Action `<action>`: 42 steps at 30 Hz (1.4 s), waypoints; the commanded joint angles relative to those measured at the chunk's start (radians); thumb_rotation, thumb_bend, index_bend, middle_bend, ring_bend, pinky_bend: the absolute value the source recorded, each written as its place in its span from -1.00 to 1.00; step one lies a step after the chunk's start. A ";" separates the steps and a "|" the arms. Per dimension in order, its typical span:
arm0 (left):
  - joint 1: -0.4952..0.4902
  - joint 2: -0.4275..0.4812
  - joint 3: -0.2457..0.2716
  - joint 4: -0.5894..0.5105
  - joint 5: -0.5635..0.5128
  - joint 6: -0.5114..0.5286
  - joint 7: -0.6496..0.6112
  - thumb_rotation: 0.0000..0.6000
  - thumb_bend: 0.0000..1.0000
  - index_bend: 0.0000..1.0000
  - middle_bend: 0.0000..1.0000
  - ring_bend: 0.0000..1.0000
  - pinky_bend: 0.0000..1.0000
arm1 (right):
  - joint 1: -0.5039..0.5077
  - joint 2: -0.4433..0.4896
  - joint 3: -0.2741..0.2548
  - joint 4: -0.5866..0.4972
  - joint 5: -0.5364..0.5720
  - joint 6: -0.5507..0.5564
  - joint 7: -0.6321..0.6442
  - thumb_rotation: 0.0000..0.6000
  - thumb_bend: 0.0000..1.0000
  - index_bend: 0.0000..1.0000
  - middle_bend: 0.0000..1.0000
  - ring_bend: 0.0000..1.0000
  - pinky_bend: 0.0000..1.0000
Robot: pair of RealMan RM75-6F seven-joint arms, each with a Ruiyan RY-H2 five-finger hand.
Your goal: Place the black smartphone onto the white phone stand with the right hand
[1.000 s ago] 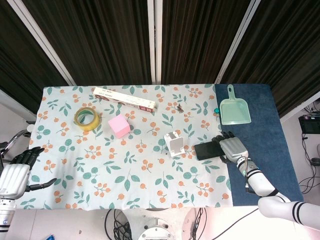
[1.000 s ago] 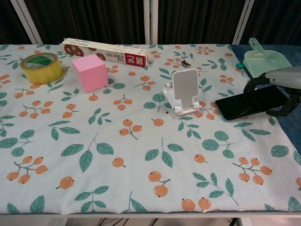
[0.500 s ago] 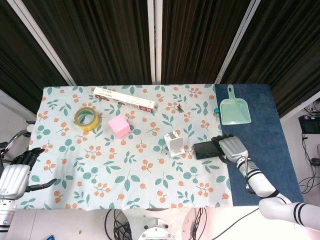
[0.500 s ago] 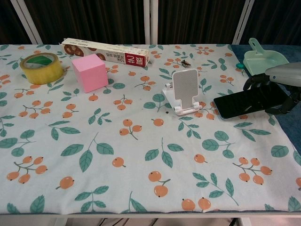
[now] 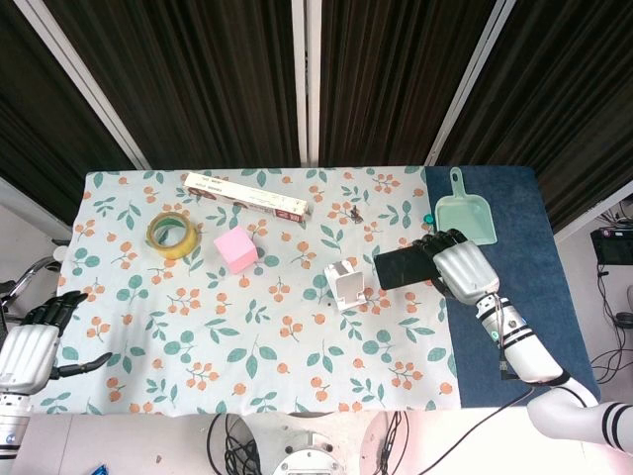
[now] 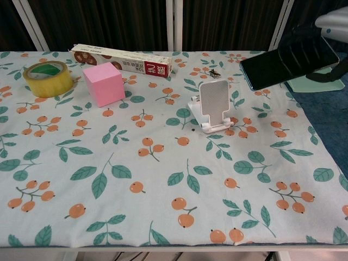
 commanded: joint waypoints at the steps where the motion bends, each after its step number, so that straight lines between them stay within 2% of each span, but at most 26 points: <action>1: 0.000 -0.001 0.000 0.002 0.001 0.000 -0.002 -0.14 -0.95 -0.73 -0.76 -0.72 -0.52 | 0.033 0.040 0.026 0.059 -0.181 0.106 -0.091 1.00 -0.23 0.53 -0.02 -0.06 -0.41; 7: 0.003 -0.005 -0.001 0.010 -0.001 0.006 -0.006 -0.14 -0.95 -0.73 -0.76 -0.72 -0.52 | 0.119 0.082 0.012 0.153 -0.429 0.145 -0.122 1.00 -0.24 0.53 -0.04 -0.06 -0.50; 14: 0.006 -0.015 0.000 0.024 -0.003 0.007 -0.013 -0.15 -0.95 -0.73 -0.76 -0.72 -0.52 | 0.261 0.140 -0.066 0.273 -0.744 0.138 -0.087 1.00 -0.26 0.51 -0.07 -0.06 -0.65; 20: 0.004 -0.029 0.001 0.039 -0.002 0.003 -0.019 -0.15 -0.95 -0.73 -0.76 -0.72 -0.52 | 0.349 0.134 -0.122 0.390 -0.913 0.181 -0.021 1.00 -0.26 0.44 -0.08 -0.07 -0.77; 27: 0.003 -0.037 0.000 0.050 -0.005 -0.001 -0.017 -0.15 -0.95 -0.73 -0.76 -0.72 -0.52 | 0.403 0.075 -0.159 0.531 -0.979 0.223 0.054 1.00 -0.25 0.36 -0.13 -0.14 -0.99; 34: 0.010 -0.044 -0.002 0.059 -0.010 0.009 -0.018 -0.16 -0.95 -0.73 -0.76 -0.72 -0.52 | 0.451 0.004 -0.196 0.655 -1.002 0.223 0.117 1.00 -0.23 0.29 -0.20 -0.23 -1.00; 42: 0.017 -0.043 -0.004 0.071 -0.015 0.020 -0.017 -0.16 -0.95 -0.73 -0.76 -0.72 -0.52 | 0.484 -0.060 -0.227 0.739 -1.004 0.240 0.149 1.00 -0.22 0.26 -0.25 -0.29 -1.00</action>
